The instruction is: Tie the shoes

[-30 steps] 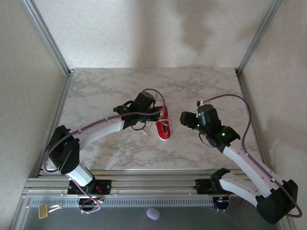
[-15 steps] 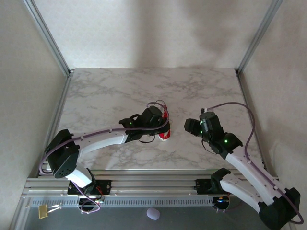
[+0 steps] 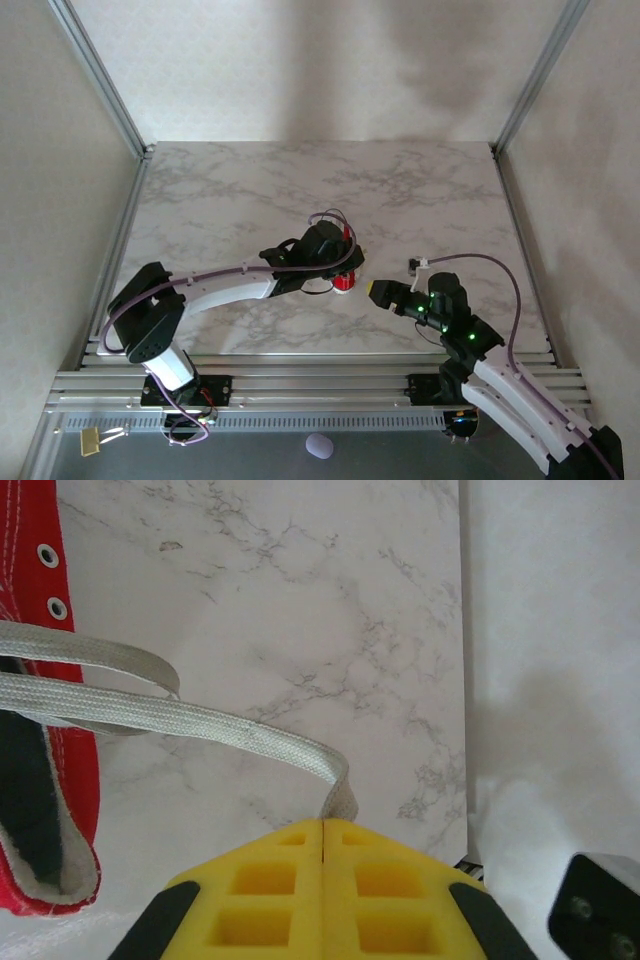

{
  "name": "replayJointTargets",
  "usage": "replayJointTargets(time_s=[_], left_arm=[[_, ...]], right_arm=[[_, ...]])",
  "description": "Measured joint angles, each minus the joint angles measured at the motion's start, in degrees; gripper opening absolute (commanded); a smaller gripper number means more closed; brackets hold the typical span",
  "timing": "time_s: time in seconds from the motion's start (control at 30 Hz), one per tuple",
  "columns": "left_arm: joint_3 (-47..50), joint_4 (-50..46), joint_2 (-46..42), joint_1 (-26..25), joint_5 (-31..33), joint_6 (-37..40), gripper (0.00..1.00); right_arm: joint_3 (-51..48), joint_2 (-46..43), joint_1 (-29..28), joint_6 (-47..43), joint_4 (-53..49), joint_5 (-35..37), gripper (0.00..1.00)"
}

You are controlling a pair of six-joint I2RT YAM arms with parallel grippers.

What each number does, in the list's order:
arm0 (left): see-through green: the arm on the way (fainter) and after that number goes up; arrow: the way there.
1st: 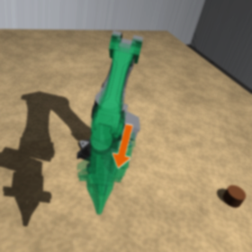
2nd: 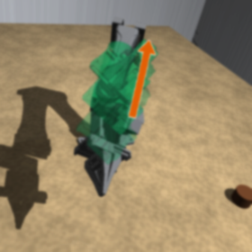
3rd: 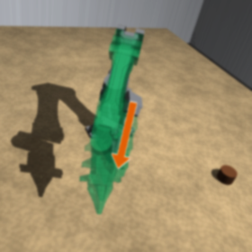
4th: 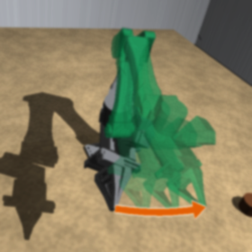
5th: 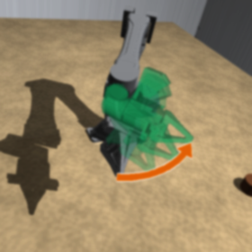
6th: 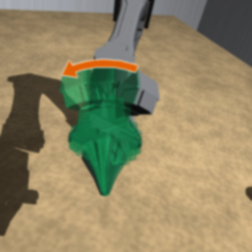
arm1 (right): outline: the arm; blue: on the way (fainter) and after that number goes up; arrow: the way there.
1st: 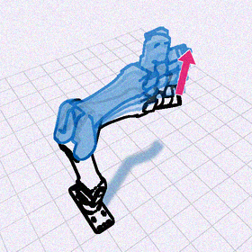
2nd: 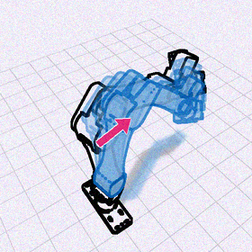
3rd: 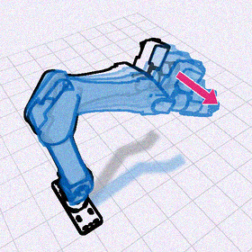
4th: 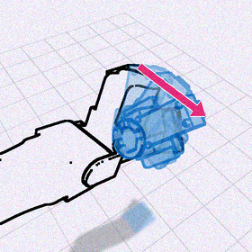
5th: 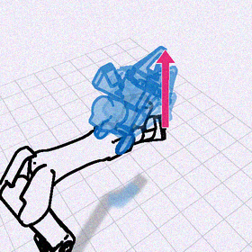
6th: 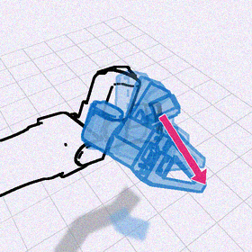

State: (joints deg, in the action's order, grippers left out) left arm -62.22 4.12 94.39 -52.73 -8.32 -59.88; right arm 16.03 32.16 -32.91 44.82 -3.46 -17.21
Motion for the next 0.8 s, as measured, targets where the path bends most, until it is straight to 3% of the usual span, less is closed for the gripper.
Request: replayJointTargets(time_s=[0.2, 0.57, 0.7, 0.8], left_arm=[[0.00, 0.90, 0.22, 0.00, 0.00, -0.63, 0.00], [0.61, 2.36, 0.11, 0.09, -0.63, -1.07, 0.00], [1.66, 2.99, -0.26, 0.33, -0.92, -1.25, 0.00], [2.34, 3.39, -0.61, 0.33, -0.92, -1.29, 0.00]], right_arm=[[-0.79, 6.25, -2.67, 0.63, 10.60, -2.34, 0.66], [-0.79, 16.50, -4.33, 0.63, 22.10, 0.26, 0.58], [-0.79, 19.23, -4.52, 0.50, 24.55, 1.29, 0.48], [-0.68, 21.62, -4.57, -0.07, 25.97, 1.84, 0.28]])
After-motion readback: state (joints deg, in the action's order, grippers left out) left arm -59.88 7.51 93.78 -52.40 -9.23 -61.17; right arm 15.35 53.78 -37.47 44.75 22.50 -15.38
